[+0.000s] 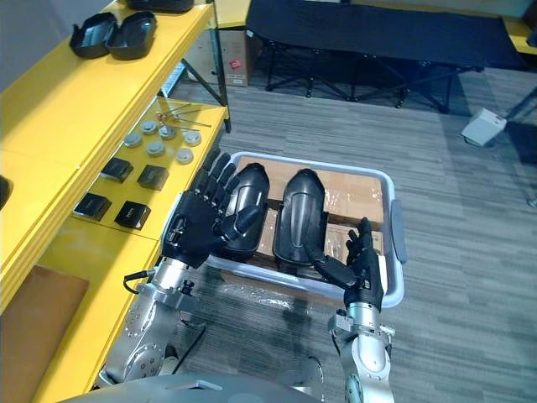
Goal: Walk over and take three plastic housings, then place them on the shelf
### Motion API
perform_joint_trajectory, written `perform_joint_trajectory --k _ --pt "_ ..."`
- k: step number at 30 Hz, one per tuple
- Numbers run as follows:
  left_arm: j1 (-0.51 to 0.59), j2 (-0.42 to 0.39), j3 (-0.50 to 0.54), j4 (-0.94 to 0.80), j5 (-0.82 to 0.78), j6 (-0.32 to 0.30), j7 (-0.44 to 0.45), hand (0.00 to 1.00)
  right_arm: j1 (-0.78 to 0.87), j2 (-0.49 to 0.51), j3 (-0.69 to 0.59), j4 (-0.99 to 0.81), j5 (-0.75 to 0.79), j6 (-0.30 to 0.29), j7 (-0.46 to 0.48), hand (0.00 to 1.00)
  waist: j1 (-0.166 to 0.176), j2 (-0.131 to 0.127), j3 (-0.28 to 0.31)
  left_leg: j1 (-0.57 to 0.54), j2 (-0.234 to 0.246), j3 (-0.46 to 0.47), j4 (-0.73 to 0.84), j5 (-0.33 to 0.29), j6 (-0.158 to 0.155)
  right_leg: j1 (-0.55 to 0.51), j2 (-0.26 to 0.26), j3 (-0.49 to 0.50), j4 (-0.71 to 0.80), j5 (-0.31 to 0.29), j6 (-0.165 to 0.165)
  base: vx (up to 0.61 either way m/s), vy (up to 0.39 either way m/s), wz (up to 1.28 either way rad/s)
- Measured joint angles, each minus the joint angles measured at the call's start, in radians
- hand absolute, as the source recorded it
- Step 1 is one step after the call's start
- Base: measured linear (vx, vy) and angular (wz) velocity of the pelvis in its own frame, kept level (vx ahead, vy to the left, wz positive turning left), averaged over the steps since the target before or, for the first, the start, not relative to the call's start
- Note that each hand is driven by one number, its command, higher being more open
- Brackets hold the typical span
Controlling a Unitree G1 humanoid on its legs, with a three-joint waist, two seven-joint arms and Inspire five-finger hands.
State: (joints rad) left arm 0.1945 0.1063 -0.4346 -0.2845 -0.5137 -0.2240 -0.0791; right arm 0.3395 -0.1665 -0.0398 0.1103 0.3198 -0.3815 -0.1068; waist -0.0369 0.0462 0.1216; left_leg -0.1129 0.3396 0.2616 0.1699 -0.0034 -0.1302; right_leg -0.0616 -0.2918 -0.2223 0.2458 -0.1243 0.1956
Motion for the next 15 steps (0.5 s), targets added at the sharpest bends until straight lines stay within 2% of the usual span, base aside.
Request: perform_joint_trajectory --k 1,2,3,5,8,11,15 --pt "0.002 0.005 -0.001 0.000 0.000 0.016 -0.005 1.00 0.001 0.005 0.000 -0.007 0.000 0.001 -0.003 1.00 0.000 -0.004 0.001 0.006 -0.024 -0.012 0.002 -0.042 -0.012 -0.001 -0.016 0.013 -0.016 0.012 0.021 -0.04 0.153 -0.33" --pt "0.009 0.019 -0.001 0.000 0.001 0.024 -0.014 1.00 0.002 0.015 0.006 -0.011 0.000 0.005 -0.015 1.00 0.000 -0.018 -0.005 0.014 -0.056 -0.005 0.000 -0.050 -0.026 0.000 -0.046 0.029 -0.031 0.026 0.041 -0.05 0.171 -0.23" --pt "0.014 0.023 -0.001 0.000 0.001 0.025 -0.018 1.00 0.003 0.022 0.011 -0.014 -0.001 0.008 -0.024 1.00 0.000 -0.023 -0.009 0.018 -0.071 0.000 -0.003 -0.051 -0.032 0.002 -0.059 0.033 -0.038 0.035 0.045 -0.06 0.181 -0.13" --pt "0.044 0.049 0.004 0.000 0.000 0.028 -0.044 1.00 -0.003 0.054 0.040 -0.029 -0.052 0.034 -0.083 1.00 0.012 -0.045 -0.027 0.023 -0.100 0.009 -0.032 -0.044 -0.051 -0.008 -0.076 0.033 -0.078 0.105 0.030 -0.06 0.167 -0.17" --pt "0.054 0.060 0.011 0.002 -0.001 0.031 -0.066 1.00 -0.048 0.063 0.046 -0.023 -0.115 0.085 -0.167 1.00 0.034 -0.061 -0.031 0.020 -0.110 0.018 -0.050 -0.023 -0.057 -0.026 -0.075 0.010 -0.101 0.170 0.024 -0.04 0.090 -0.15" --pt "0.040 0.060 0.006 0.002 0.010 0.031 -0.074 1.00 -0.149 0.061 -0.015 0.050 -0.116 0.100 -0.263 1.00 0.030 -0.062 -0.028 -0.013 -0.111 0.007 -0.045 -0.013 -0.050 -0.027 -0.067 0.002 -0.149 0.211 0.015 -0.04 0.029 0.03" --pt "-0.014 0.060 -0.002 0.002 0.014 0.031 -0.062 1.00 -0.322 0.002 -0.124 0.178 -0.109 0.126 -0.394 1.00 0.032 -0.066 0.040 -0.087 -0.111 -0.029 -0.037 0.002 -0.048 -0.056 -0.054 -0.026 -0.199 0.259 0.008 -0.09 0.008 0.10"
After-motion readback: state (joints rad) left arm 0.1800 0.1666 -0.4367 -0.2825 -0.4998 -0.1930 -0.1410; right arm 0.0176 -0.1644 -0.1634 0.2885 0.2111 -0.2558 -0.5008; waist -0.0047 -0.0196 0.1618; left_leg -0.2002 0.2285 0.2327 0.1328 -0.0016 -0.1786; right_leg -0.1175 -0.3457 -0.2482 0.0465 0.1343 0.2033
